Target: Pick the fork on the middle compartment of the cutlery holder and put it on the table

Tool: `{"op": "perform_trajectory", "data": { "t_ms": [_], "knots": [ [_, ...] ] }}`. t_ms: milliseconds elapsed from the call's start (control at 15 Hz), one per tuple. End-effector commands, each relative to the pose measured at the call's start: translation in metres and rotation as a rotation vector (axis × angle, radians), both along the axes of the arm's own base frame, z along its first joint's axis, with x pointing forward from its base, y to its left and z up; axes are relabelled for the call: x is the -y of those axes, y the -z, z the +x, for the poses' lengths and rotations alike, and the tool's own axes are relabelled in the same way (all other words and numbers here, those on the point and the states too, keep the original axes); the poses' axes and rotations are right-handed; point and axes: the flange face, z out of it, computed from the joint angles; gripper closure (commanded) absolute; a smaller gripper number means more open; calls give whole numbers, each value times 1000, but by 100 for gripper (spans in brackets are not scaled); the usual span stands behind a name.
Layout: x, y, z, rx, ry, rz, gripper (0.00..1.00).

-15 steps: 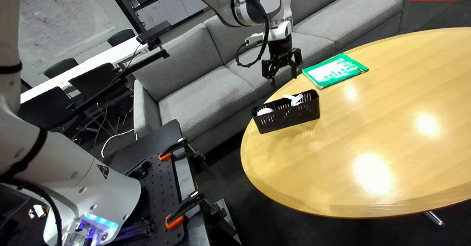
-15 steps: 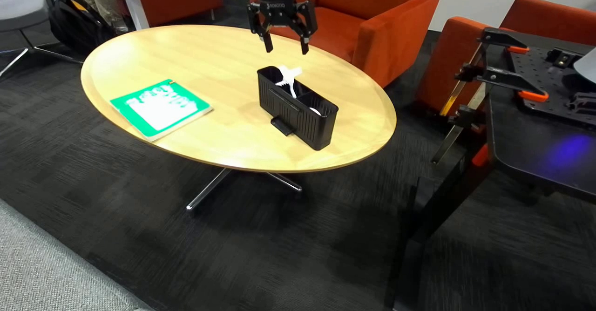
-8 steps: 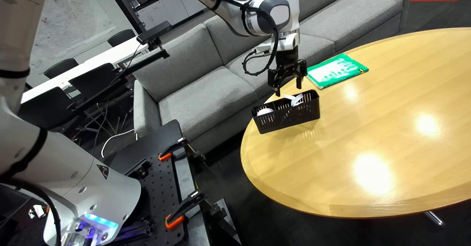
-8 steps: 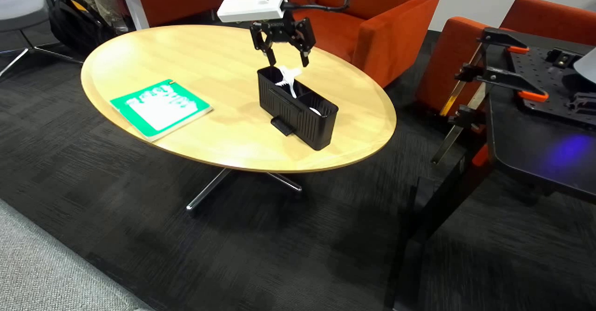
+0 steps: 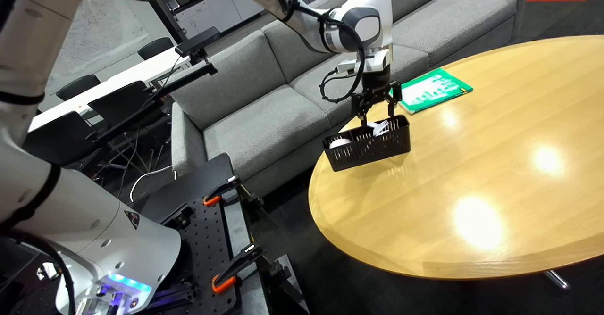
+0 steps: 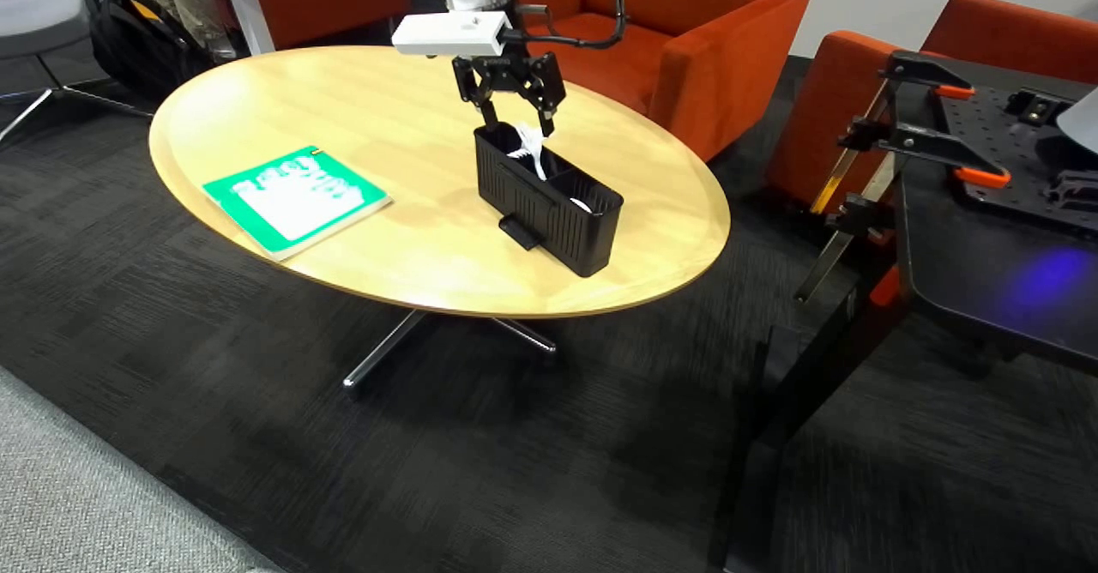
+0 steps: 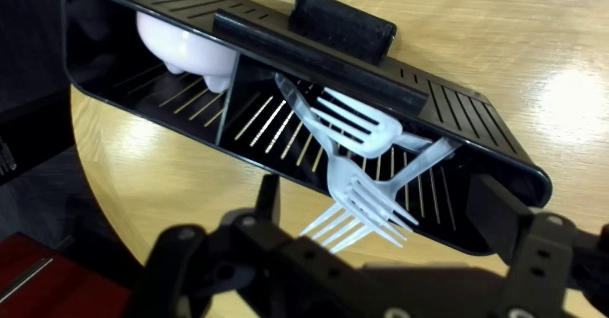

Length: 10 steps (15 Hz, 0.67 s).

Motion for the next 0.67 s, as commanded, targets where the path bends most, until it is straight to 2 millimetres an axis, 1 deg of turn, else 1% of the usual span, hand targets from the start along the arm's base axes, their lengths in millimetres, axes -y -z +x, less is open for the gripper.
{"op": "perform_trajectory", "data": {
  "t_ms": [0,200,267,533,600],
  "knots": [
    [6,4,9,19,45,-19,0],
    [11,8,10,14,49,-32,0],
    [12,9,10,14,50,-35,20],
    [14,9,12,17,47,-43,49],
    [14,9,12,17,47,-45,58]
  ]
}}
